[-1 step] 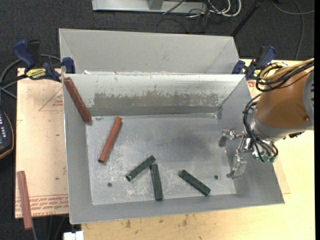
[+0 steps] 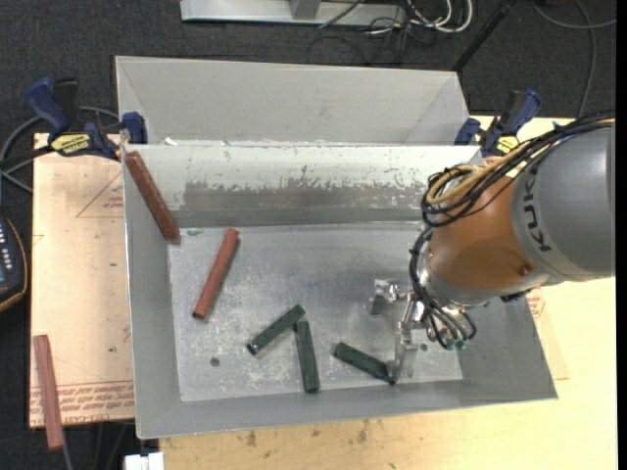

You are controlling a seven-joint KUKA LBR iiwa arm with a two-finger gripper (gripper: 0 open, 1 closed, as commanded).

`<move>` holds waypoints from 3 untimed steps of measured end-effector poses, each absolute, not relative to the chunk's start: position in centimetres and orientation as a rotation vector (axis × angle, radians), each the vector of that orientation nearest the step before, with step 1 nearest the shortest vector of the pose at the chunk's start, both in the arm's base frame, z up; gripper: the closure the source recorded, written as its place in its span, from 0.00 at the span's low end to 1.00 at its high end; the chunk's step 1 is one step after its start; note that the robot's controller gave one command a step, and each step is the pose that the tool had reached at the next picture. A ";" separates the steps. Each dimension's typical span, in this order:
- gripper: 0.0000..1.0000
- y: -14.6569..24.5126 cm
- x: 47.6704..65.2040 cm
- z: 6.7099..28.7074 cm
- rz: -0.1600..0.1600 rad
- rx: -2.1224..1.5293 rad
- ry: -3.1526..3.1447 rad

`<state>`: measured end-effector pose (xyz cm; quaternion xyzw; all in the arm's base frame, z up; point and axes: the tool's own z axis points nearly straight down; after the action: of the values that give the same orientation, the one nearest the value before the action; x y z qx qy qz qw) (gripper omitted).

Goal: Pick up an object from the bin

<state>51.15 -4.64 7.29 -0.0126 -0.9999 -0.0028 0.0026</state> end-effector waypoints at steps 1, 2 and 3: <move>1.00 -5.2 51.3 7.5 -0.001 -0.049 -3.142; 0.00 -5.2 51.3 7.5 -0.001 -0.049 -3.142; 0.00 0.6 51.2 9.9 -0.005 -0.368 -3.123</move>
Offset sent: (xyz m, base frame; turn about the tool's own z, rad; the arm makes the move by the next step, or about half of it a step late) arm 0.0000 0.0000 0.0000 0.0000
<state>51.19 0.60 9.87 -0.1169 -0.9931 -0.0016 -0.0015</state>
